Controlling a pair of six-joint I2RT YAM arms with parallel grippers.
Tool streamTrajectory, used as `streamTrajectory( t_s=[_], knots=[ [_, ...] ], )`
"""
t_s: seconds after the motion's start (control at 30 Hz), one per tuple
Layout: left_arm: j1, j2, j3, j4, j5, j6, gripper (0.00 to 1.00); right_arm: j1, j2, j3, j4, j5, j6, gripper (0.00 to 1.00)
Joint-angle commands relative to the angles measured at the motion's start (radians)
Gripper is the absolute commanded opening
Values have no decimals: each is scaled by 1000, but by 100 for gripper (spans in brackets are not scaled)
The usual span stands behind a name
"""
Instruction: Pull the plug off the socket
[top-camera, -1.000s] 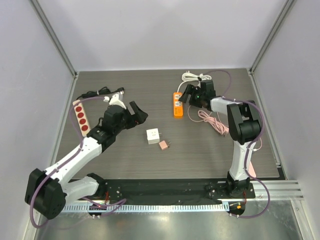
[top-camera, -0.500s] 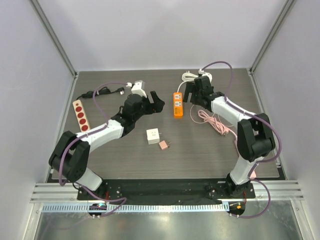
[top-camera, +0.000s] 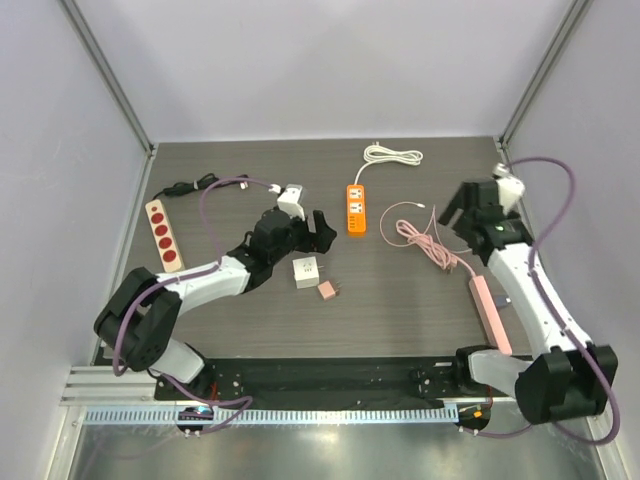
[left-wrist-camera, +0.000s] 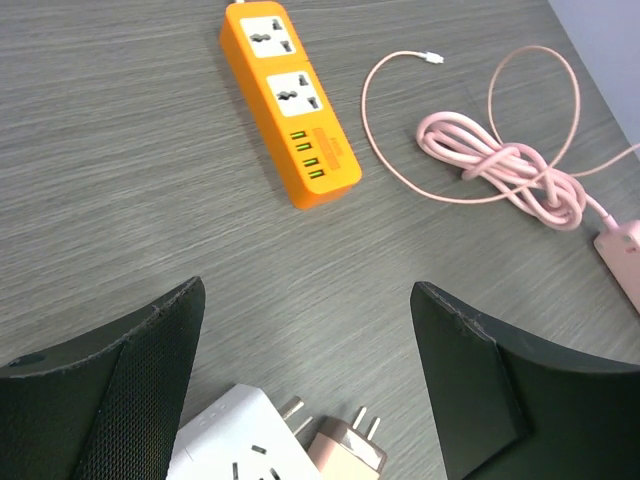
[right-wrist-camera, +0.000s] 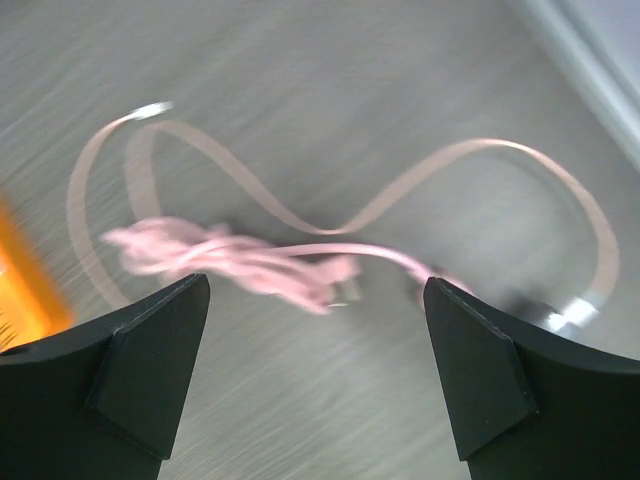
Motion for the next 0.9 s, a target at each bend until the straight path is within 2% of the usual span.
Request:
streamTrajectory(
  t_s=[0.0,0.17,0.2,0.23,0.43,0.7,0.73,0.87],
  knots=[
    [-10,-66,-17,29,-15,64,84,-134,-62,-52,-164,34,77,94],
    [-11,-81,-37,38,-20,74,84,-306,-128,-101,-248,-23,94,94],
    [-11,-80,-37,38,-17,74,84,-351,-138,-111,-265,-15,100,100],
    [-11,-77,-37,40,-17,72,84,-378,-140,-120,-267,-12,93,100],
    [-11,-58,-40,69,11,58,84,-454,-137,-206,-271,-81,148,100],
    [-11,-28,-42,102,23,41,84,-455,-43,-285,-152,-242,137,100],
    [-11,-24,-40,102,23,40,84,-452,-45,-299,-133,-297,146,99],
    [-10,-9,-28,104,52,40,84,-332,-44,-361,-61,-323,192,99]
  ],
)
